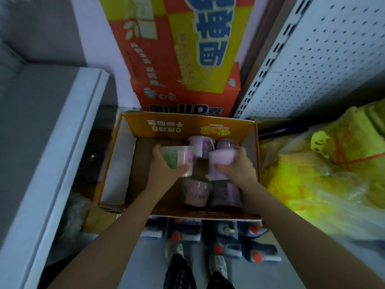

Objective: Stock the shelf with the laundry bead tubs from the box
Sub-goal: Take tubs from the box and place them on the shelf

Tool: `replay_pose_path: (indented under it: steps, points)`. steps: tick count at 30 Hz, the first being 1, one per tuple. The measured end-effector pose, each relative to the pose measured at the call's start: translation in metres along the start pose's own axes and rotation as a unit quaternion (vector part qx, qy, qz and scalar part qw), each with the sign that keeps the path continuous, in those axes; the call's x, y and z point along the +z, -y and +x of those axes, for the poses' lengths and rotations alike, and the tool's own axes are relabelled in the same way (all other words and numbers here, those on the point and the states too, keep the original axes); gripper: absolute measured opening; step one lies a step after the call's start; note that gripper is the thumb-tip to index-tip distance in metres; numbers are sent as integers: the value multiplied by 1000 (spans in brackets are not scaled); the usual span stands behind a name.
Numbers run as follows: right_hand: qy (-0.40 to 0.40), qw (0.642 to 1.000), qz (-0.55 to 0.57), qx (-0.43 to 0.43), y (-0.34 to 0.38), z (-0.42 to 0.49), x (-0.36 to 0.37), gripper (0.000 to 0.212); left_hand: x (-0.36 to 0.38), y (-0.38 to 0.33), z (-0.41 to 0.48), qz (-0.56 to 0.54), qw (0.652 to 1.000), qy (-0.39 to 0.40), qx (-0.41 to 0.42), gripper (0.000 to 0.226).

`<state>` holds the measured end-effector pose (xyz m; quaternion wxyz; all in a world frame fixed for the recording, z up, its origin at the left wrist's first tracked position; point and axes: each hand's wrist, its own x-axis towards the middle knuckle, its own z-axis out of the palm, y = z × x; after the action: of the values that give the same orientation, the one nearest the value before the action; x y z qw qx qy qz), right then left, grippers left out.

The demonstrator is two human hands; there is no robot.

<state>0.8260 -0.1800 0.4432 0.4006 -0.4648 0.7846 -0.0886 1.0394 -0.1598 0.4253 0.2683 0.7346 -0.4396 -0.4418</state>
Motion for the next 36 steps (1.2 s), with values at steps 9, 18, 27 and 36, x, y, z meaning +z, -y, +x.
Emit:
replay_pose_path:
  steps: [9,18,27,36]
  points:
    - [26,990,56,-124,60,-80,-44,82,-88,-61,-94,-75,986,-138,62,106]
    - [25,952,74,-295,166,-174,-77,90,-188,-115,-191,-55,939,-308,145,105]
    - [81,889,121,-434,245,-261,-90,89,-276,-146,-281,-52,868,-464,166,104]
    - [106,818,174,-537,315,-346,-88,83,-349,-163,-372,-35,799,-565,202,103]
